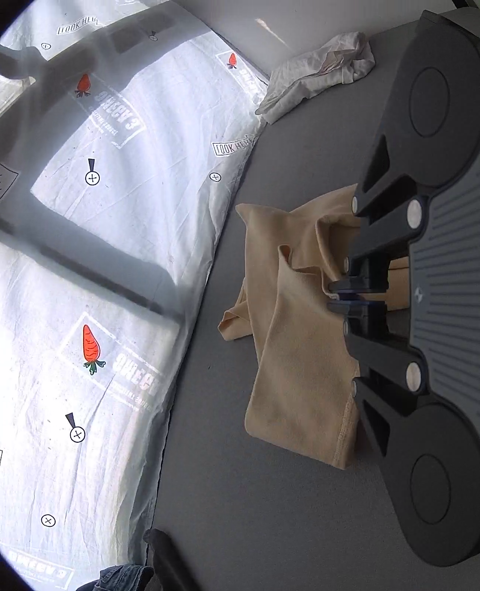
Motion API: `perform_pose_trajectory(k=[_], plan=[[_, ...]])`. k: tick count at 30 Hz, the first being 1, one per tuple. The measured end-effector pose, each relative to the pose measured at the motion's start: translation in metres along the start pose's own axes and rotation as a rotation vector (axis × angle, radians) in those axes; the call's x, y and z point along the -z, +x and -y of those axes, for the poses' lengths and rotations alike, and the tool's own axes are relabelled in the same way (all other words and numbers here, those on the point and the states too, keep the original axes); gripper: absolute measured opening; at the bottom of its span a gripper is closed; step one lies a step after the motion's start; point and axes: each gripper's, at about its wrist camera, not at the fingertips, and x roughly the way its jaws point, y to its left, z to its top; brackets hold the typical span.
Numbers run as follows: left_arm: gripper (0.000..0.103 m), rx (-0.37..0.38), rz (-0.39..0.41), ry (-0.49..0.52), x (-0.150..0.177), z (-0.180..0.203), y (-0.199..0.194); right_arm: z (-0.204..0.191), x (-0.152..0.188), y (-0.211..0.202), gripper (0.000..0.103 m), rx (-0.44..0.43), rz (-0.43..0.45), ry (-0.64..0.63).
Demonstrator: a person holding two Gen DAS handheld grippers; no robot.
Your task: Fold clothes
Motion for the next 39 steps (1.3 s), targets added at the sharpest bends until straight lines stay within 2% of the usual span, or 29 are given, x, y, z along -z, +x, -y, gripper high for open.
perform_pose_trajectory(k=[3, 5, 6, 8, 10, 11, 15, 17, 19, 20, 22, 24, 26, 30, 32, 36, 38, 39], plan=[[0.013, 0.024, -0.078, -0.029, 0.011, 0.006, 0.009, 0.002, -0.013, 0.004, 0.103, -0.021, -0.092, -0.010], [0.033, 0.010, -0.081, -0.041, 0.012, 0.006, 0.007, 0.006, -0.021, 0.005, 0.103, -0.049, -0.149, 0.007], [0.039, 0.001, -0.072, -0.046, 0.011, 0.006, 0.004, 0.011, -0.022, 0.004, 0.103, -0.066, -0.157, 0.041], [0.059, -0.017, -0.053, -0.075, 0.008, 0.001, -0.002, 0.020, -0.023, -0.001, 0.100, -0.101, -0.160, 0.127], [0.070, -0.032, -0.037, -0.111, 0.004, -0.005, -0.008, 0.027, -0.025, -0.008, 0.089, -0.127, -0.147, 0.203], [0.075, -0.047, -0.040, -0.134, 0.004, -0.010, -0.011, 0.029, -0.026, -0.011, 0.087, -0.132, -0.130, 0.220], [0.078, -0.113, -0.070, -0.219, 0.005, -0.029, -0.017, 0.025, -0.038, -0.026, 0.073, -0.115, -0.017, 0.181], [0.079, -0.160, -0.115, -0.236, 0.011, -0.036, -0.012, 0.021, -0.047, -0.028, 0.066, -0.163, -0.007, 0.177], [0.078, -0.205, -0.159, -0.240, 0.016, -0.040, -0.007, 0.017, -0.054, -0.027, 0.053, -0.246, -0.012, 0.190], [0.078, -0.219, -0.172, -0.226, 0.018, -0.041, -0.005, 0.015, -0.056, -0.026, 0.050, -0.300, -0.020, 0.203], [0.079, -0.237, -0.194, -0.201, 0.019, -0.041, 0.000, 0.010, -0.060, -0.021, 0.031, -0.389, -0.046, 0.228], [0.079, -0.247, -0.214, -0.198, 0.020, -0.043, 0.004, 0.002, -0.062, -0.010, 0.018, -0.449, -0.093, 0.259], [0.079, -0.261, -0.235, -0.199, 0.020, -0.045, 0.009, -0.004, -0.062, 0.004, 0.012, -0.491, -0.140, 0.284], [0.081, -0.271, -0.251, -0.176, 0.023, -0.044, 0.012, -0.008, -0.062, 0.029, 0.012, -0.521, -0.189, 0.355], [0.086, -0.268, -0.252, -0.161, 0.024, -0.042, 0.013, -0.009, -0.063, 0.041, 0.015, -0.522, -0.219, 0.384], [0.095, -0.260, -0.252, -0.177, 0.024, -0.040, 0.016, -0.016, -0.063, 0.057, 0.041, -0.499, -0.270, 0.364], [0.101, -0.244, -0.248, -0.214, 0.023, -0.042, 0.018, -0.020, -0.061, 0.060, 0.041, -0.509, -0.272, 0.345], [0.103, -0.238, -0.245, -0.235, 0.022, -0.044, 0.018, -0.021, -0.060, 0.060, 0.037, -0.519, -0.271, 0.340]])
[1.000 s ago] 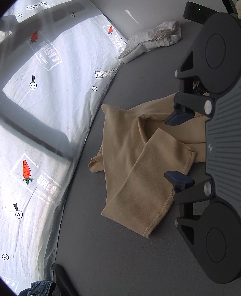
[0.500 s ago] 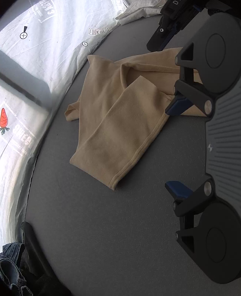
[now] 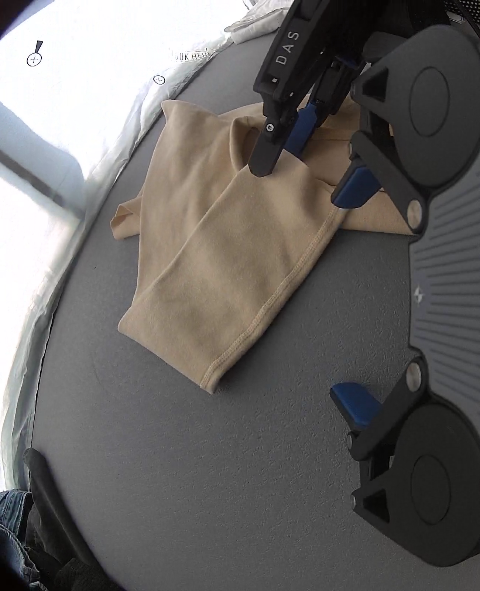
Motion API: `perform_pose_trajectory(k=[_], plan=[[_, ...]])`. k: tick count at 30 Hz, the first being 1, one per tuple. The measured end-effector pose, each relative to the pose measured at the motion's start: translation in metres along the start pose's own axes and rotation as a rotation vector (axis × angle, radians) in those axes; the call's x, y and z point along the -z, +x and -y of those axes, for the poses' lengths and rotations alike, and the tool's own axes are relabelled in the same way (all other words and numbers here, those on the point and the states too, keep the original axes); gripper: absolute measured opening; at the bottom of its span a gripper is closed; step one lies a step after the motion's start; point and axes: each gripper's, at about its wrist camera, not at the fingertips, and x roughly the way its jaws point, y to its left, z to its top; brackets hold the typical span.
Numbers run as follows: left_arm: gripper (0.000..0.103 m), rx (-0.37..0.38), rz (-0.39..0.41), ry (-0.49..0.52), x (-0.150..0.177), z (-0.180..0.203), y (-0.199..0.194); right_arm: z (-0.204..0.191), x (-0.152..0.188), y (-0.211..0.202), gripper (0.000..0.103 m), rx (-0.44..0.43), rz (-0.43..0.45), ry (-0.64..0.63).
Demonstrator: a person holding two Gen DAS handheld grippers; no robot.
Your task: Fold clothes
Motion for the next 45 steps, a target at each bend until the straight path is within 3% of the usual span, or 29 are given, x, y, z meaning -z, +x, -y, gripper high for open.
perform_pose_trajectory(k=[1, 3, 4, 7, 12, 16, 26, 34, 45], plan=[[0.103, 0.004, 0.001, -0.017, -0.001, -0.001, 0.000, 0.000, 0.000, 0.001, 0.024, -0.016, -0.006, -0.003], [0.103, 0.012, 0.002, -0.047, -0.003, -0.003, 0.001, -0.001, 0.001, 0.000, 0.008, -0.057, -0.013, 0.002], [0.103, 0.017, 0.003, -0.052, -0.002, -0.003, 0.000, -0.001, 0.001, -0.003, 0.005, -0.080, -0.010, 0.005], [0.103, 0.021, 0.001, -0.078, -0.001, -0.006, -0.003, -0.006, 0.003, -0.014, 0.004, -0.097, 0.013, -0.012], [0.102, 0.013, -0.020, -0.174, 0.011, -0.014, -0.014, -0.007, 0.015, -0.049, 0.004, -0.062, 0.059, -0.041], [0.102, 0.024, -0.015, -0.187, 0.033, -0.013, -0.031, 0.003, 0.034, -0.087, 0.004, -0.027, 0.095, -0.021], [0.102, 0.046, -0.035, -0.108, 0.095, 0.011, -0.050, 0.033, 0.091, -0.155, 0.004, 0.077, 0.096, 0.010], [0.102, 0.011, -0.063, 0.010, 0.146, 0.034, -0.057, 0.051, 0.130, -0.187, 0.003, 0.117, 0.077, 0.017], [0.102, -0.052, -0.071, 0.090, 0.178, 0.036, -0.068, 0.067, 0.155, -0.204, 0.003, 0.114, 0.051, 0.067]])
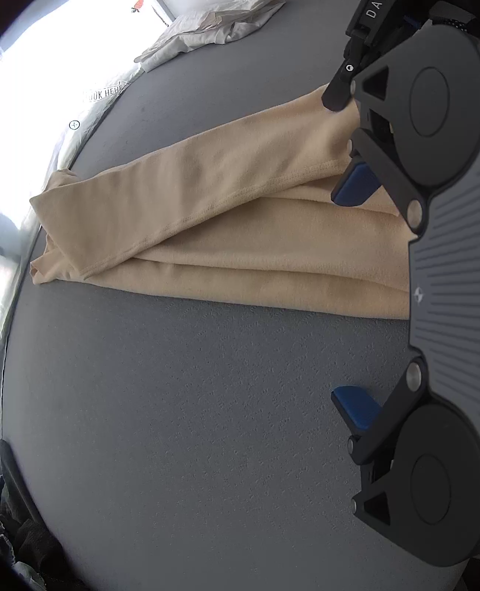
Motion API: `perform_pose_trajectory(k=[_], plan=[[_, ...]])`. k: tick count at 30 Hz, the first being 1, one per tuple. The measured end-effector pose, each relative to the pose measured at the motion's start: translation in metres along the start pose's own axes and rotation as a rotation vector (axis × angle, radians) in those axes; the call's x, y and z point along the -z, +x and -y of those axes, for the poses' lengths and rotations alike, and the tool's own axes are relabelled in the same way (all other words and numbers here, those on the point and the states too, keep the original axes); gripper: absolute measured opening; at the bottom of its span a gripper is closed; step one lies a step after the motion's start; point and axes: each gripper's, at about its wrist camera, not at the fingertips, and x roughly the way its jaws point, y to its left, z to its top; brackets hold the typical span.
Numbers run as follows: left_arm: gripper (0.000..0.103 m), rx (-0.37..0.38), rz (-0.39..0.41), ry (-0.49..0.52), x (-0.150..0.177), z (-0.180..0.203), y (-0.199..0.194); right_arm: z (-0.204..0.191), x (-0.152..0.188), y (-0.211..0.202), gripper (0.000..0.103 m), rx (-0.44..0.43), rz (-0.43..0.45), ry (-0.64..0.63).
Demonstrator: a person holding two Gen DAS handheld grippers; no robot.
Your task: Fold clothes
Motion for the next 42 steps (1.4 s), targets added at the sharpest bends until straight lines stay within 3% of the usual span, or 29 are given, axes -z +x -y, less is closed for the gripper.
perform_pose_trajectory(k=[8, 15, 17, 19, 20, 28, 34, 39, 40, 42], plan=[[0.102, -0.039, -0.006, 0.090, 0.013, 0.011, 0.003, 0.010, 0.015, -0.002, 0.003, 0.022, -0.031, 0.008], [0.103, -0.037, -0.021, 0.082, 0.017, -0.001, -0.002, 0.013, 0.017, 0.004, 0.005, 0.076, -0.079, 0.018], [0.103, -0.033, -0.019, 0.071, 0.015, -0.003, -0.003, 0.010, 0.015, 0.002, 0.011, 0.088, -0.071, 0.005], [0.103, -0.031, -0.015, 0.062, 0.015, -0.004, -0.004, 0.007, 0.012, -0.001, 0.029, 0.100, -0.051, -0.019], [0.102, -0.031, -0.011, 0.061, 0.014, -0.003, -0.004, 0.007, 0.010, -0.002, 0.033, 0.107, -0.041, -0.025], [0.097, -0.032, 0.013, 0.085, 0.018, -0.003, -0.009, 0.010, 0.004, 0.002, 0.035, 0.133, -0.042, -0.037], [0.077, -0.035, 0.045, 0.179, 0.025, 0.007, -0.010, 0.003, 0.009, 0.010, 0.034, 0.160, -0.049, -0.132], [0.055, -0.011, 0.068, 0.240, 0.033, 0.015, -0.012, -0.014, 0.017, 0.016, 0.036, 0.200, -0.055, -0.317], [0.050, -0.004, 0.071, 0.244, 0.034, 0.016, -0.012, -0.016, 0.018, 0.017, 0.025, 0.198, -0.062, -0.350], [0.042, 0.002, 0.078, 0.240, 0.034, 0.018, -0.012, -0.019, 0.019, 0.017, 0.014, 0.180, -0.070, -0.386]])
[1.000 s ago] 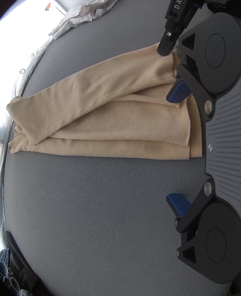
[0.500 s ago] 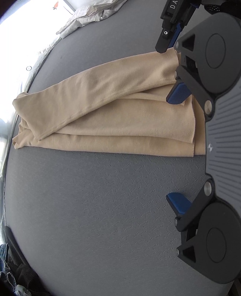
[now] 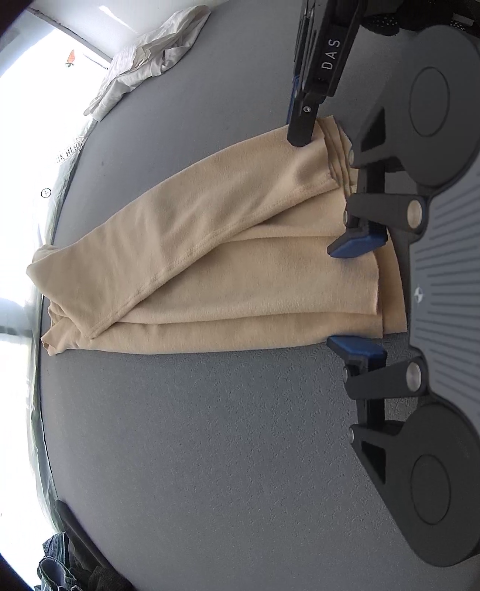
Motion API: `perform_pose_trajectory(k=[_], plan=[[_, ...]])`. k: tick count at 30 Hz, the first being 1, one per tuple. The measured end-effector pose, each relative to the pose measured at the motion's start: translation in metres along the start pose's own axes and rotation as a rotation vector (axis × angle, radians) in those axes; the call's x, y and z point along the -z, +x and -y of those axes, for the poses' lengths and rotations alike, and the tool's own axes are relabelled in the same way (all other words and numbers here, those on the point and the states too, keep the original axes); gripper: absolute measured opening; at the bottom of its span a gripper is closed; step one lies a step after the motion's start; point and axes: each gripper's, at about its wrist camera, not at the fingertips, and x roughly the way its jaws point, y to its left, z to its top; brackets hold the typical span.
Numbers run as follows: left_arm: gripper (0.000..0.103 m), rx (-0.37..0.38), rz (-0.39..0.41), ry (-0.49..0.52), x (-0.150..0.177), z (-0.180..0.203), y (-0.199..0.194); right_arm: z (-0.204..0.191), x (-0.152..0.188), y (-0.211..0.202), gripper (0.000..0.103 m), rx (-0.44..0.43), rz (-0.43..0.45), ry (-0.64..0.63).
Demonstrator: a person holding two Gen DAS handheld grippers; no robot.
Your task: Fold clothes
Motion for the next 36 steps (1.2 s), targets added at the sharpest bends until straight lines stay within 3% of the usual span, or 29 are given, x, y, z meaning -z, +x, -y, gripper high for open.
perform_pose_trajectory(k=[1, 2, 3, 6, 12, 14, 16, 23, 25, 26, 27, 28, 31, 36], plan=[[0.033, 0.004, 0.003, -0.006, -0.001, 0.000, 0.000, 0.001, -0.001, -0.001, 0.008, -0.011, -0.003, 0.007], [0.018, 0.018, 0.004, -0.021, -0.002, -0.002, -0.001, 0.004, -0.002, -0.003, 0.008, -0.032, -0.006, 0.031], [0.013, 0.044, 0.001, -0.046, -0.003, -0.006, -0.003, 0.008, -0.003, -0.006, 0.007, -0.059, -0.007, 0.066], [0.013, 0.106, 0.010, -0.107, -0.005, -0.016, -0.011, 0.020, -0.004, -0.015, 0.007, -0.118, -0.003, 0.146], [0.022, 0.055, -0.020, -0.087, -0.005, -0.016, -0.005, 0.030, -0.003, -0.006, 0.012, -0.105, -0.030, 0.245], [0.037, 0.033, -0.027, -0.077, -0.005, -0.017, -0.004, 0.028, -0.004, -0.003, 0.017, -0.089, -0.033, 0.242], [0.045, 0.014, -0.031, -0.078, -0.006, -0.019, -0.003, 0.027, -0.004, -0.001, 0.024, -0.075, -0.037, 0.239], [0.045, 0.020, -0.028, -0.042, -0.006, -0.012, 0.002, 0.025, -0.009, 0.006, 0.024, -0.091, -0.051, 0.237], [0.042, 0.056, -0.023, -0.046, -0.005, -0.011, 0.003, 0.026, -0.009, 0.007, 0.024, -0.099, -0.050, 0.240], [0.031, 0.072, -0.020, -0.046, -0.005, -0.009, 0.003, 0.027, -0.008, 0.007, 0.022, -0.107, -0.049, 0.247], [0.027, 0.079, -0.019, -0.041, -0.006, -0.008, 0.003, 0.029, -0.008, 0.007, 0.014, -0.120, -0.049, 0.265], [0.013, 0.093, -0.018, -0.039, -0.006, -0.007, 0.003, 0.032, -0.007, 0.007, 0.009, -0.138, -0.050, 0.290], [0.012, 0.163, -0.009, -0.093, -0.009, -0.011, -0.005, 0.037, -0.007, 0.002, 0.008, -0.191, -0.043, 0.348], [0.011, 0.353, 0.084, -0.253, -0.023, -0.023, -0.049, 0.038, -0.015, -0.029, 0.007, -0.296, 0.014, 0.395]])
